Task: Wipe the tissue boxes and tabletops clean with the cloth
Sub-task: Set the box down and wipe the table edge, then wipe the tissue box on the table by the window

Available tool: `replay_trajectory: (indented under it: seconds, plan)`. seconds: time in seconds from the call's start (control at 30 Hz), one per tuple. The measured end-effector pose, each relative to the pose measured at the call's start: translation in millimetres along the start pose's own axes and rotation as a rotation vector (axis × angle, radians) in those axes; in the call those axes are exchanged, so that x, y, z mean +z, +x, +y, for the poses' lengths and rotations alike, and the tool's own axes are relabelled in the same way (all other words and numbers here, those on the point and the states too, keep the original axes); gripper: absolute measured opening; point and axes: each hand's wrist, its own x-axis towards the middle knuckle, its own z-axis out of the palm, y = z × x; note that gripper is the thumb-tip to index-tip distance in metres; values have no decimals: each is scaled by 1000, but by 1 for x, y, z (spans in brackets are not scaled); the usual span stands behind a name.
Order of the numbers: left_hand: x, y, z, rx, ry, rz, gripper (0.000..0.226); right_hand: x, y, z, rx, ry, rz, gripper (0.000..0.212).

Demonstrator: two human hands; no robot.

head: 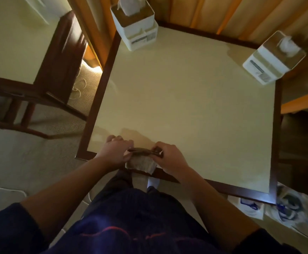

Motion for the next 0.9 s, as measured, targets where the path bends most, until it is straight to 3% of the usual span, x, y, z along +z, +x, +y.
replay_trajectory:
  seconds: [0.1, 0.2, 0.37, 0.5, 0.73, 0.9]
  plan:
    - [-27, -20, 15, -25, -125, 71, 6, -25, -1, -2, -18, 71, 37, 16]
    - [-55, -42, 27, -99, -297, 240, 5, -52, 5, -25, -96, 133, 70, 14]
    - [-102, -87, 17, -135, -385, 440, 16, -83, 15, -96, -246, 318, 120, 17]
    - [-138, -124, -10, -89, -563, 614, 9, -89, 16, -166, -344, 386, 163, 16]
    - [-197, -187, -79, -62, -886, 817, 9, -53, 29, -288, -380, 568, 207, 17]
    - [-226, -251, -153, -39, -1010, 841, 6, 7, 38, -375, -450, 686, 184, 24]
